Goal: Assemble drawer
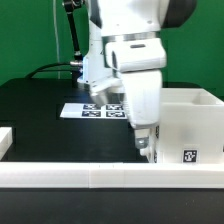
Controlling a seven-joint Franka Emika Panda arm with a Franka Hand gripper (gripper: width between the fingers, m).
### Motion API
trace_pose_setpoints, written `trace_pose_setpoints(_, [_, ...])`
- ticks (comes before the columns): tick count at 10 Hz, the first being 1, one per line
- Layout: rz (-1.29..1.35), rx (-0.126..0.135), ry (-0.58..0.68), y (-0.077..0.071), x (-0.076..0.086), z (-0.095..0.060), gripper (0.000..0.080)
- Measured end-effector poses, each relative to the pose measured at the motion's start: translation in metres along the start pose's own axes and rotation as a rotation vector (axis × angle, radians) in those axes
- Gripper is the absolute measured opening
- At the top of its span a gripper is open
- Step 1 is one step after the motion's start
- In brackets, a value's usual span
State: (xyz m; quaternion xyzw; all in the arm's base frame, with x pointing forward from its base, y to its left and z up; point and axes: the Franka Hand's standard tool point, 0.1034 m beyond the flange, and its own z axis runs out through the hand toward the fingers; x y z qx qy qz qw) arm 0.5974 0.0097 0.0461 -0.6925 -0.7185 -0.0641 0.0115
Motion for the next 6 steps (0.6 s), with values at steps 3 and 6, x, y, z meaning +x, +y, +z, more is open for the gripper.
trace_pose_setpoints(3, [0.038,-0.034,-0.030,0.002,-0.041,-0.023,0.0649])
trace_pose_setpoints(6, [0.117,-0.143,-0.054,-0.026,-0.061,-0.048,0.0649])
